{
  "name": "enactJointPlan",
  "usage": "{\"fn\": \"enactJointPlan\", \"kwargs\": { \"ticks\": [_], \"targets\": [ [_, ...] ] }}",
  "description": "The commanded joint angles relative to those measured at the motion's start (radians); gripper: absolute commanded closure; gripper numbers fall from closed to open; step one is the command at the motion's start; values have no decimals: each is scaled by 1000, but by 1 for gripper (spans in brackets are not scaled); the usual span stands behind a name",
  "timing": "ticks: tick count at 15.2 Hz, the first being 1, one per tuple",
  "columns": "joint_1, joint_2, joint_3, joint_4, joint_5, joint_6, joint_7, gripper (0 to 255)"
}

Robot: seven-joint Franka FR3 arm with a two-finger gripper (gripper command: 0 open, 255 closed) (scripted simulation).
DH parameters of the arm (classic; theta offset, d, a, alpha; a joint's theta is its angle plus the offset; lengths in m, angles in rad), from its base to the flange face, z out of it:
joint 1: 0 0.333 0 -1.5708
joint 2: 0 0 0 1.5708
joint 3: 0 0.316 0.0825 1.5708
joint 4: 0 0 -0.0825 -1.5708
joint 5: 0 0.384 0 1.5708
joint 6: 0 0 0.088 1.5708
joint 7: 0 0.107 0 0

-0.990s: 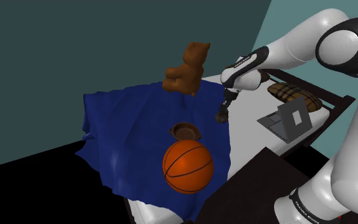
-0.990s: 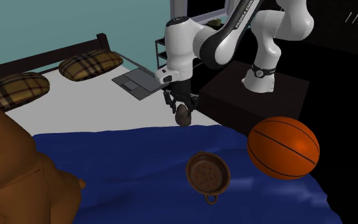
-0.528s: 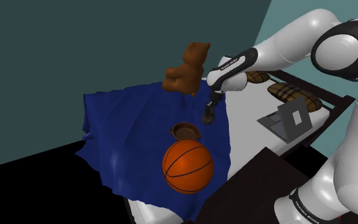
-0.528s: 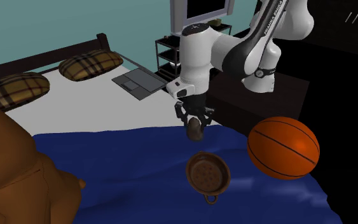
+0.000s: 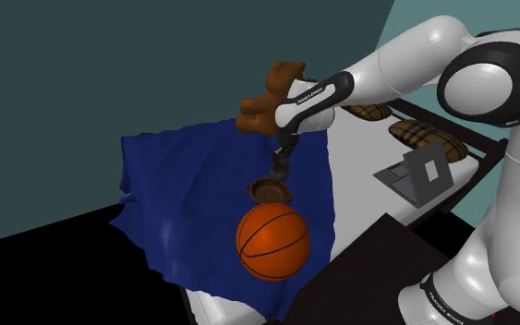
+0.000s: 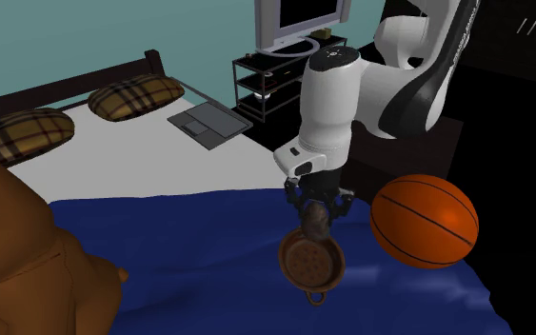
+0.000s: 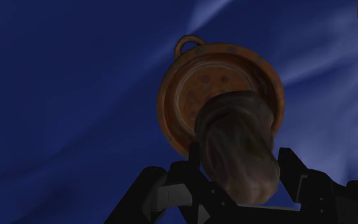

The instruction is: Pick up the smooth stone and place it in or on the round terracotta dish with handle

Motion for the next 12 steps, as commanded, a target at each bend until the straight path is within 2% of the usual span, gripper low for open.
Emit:
{"fn": "enactJointPlan", "kwargs": {
  "ticks": [1, 12],
  "targets": [
    [11, 17, 7, 14, 3, 4, 18, 255],
    [-17, 130, 47, 22, 62, 106, -29, 255]
  ]
}}
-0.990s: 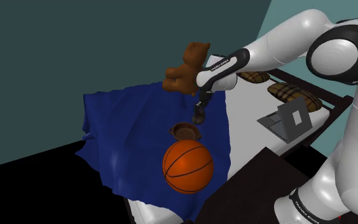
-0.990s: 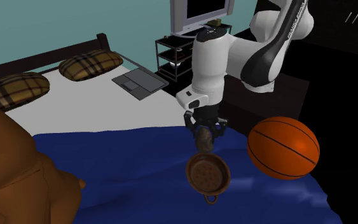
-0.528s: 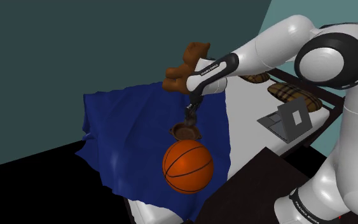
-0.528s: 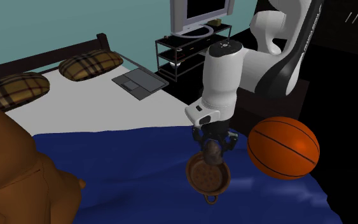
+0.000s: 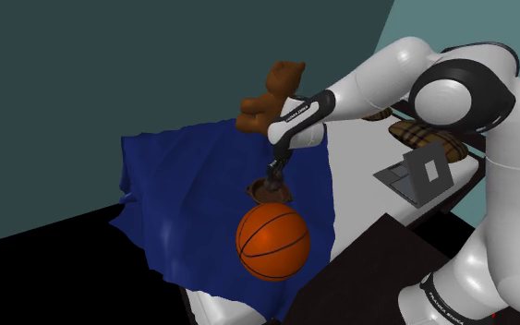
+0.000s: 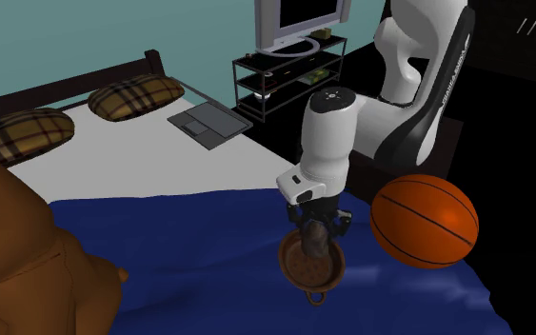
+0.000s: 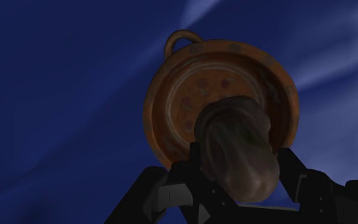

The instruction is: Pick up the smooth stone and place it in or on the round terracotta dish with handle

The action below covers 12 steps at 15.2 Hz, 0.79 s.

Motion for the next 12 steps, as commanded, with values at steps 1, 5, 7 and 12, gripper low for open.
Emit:
{"fn": "enactJointPlan", "kwargs": {
  "ticks": [1, 5, 7, 12],
  "targets": [
    [-5, 20, 8, 4, 10, 17, -8, 255],
    [-15, 55, 21, 12, 26, 44, -21, 255],
    [-15, 55, 21, 12, 26, 44, -21, 255],
    [-15, 55, 21, 12, 26, 44, -21, 255]
  ]
}}
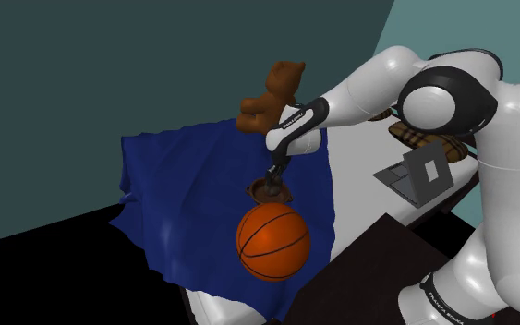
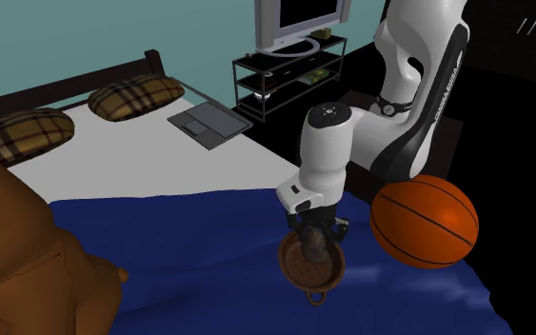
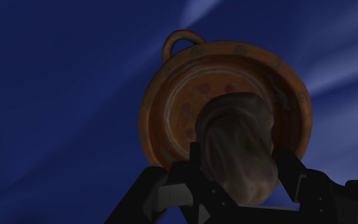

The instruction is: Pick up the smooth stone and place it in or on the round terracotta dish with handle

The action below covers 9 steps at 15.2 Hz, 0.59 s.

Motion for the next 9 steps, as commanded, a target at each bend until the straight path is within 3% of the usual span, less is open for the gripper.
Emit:
{"fn": "enactJointPlan", "kwargs": {
  "ticks": [1, 6, 9],
  "targets": [
    [0, 0, 0, 0, 0, 0, 0, 0],
    [0, 0, 0, 0, 0, 0, 0, 0],
    [18, -85, -32, -21, -37, -63, 24, 0]
  ]
}}
